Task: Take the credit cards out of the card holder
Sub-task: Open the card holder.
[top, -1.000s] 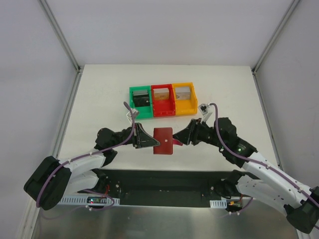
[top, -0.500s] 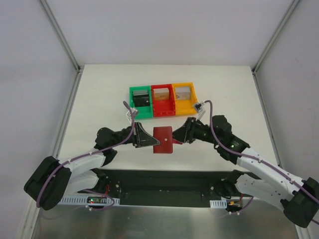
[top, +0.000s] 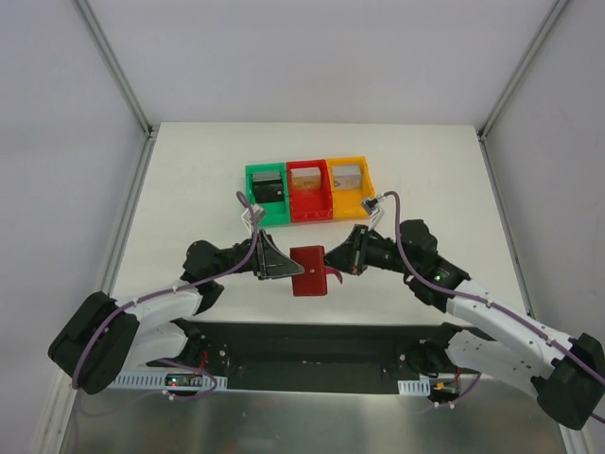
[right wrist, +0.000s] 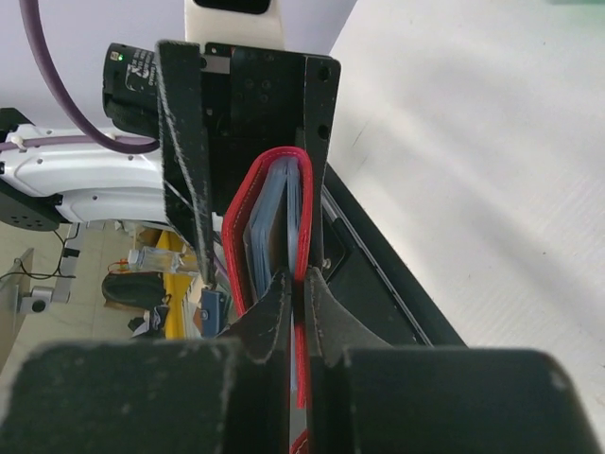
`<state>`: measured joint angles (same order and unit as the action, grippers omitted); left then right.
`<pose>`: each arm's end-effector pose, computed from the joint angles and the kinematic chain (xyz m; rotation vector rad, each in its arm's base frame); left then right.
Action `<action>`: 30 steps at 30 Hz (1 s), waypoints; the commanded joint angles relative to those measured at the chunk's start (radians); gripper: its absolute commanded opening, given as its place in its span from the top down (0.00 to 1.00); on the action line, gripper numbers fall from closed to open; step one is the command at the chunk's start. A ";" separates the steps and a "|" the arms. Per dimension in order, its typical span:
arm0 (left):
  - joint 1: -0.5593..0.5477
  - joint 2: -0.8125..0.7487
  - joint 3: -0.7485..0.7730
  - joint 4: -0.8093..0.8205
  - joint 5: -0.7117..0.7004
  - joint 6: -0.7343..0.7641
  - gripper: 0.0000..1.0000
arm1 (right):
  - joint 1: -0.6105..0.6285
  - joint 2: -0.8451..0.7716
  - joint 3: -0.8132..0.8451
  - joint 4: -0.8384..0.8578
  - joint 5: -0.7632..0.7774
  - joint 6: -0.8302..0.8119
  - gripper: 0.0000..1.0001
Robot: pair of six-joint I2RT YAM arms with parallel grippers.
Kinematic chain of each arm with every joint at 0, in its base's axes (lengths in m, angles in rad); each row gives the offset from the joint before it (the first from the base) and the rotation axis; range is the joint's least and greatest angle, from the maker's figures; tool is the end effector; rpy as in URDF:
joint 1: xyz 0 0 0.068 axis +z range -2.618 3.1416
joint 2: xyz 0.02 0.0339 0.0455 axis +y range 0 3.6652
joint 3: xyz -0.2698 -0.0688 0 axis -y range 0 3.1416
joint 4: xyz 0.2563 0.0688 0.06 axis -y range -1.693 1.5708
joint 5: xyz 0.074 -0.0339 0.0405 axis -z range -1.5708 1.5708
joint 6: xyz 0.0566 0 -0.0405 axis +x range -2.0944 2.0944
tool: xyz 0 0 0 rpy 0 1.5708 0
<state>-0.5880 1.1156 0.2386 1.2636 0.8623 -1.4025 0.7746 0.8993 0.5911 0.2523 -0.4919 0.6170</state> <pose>0.1543 -0.1545 0.2389 0.3261 1.6722 -2.1061 0.1516 0.1858 0.2972 -0.5627 1.7455 1.4254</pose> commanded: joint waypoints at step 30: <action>-0.050 0.230 0.117 0.321 -0.003 0.022 0.21 | 0.196 0.104 0.524 -0.929 0.592 -0.373 1.00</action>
<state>-0.6231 1.3380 0.3241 1.2819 0.8551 -1.3872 0.9623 1.0077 1.0557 -0.6281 0.0162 0.2562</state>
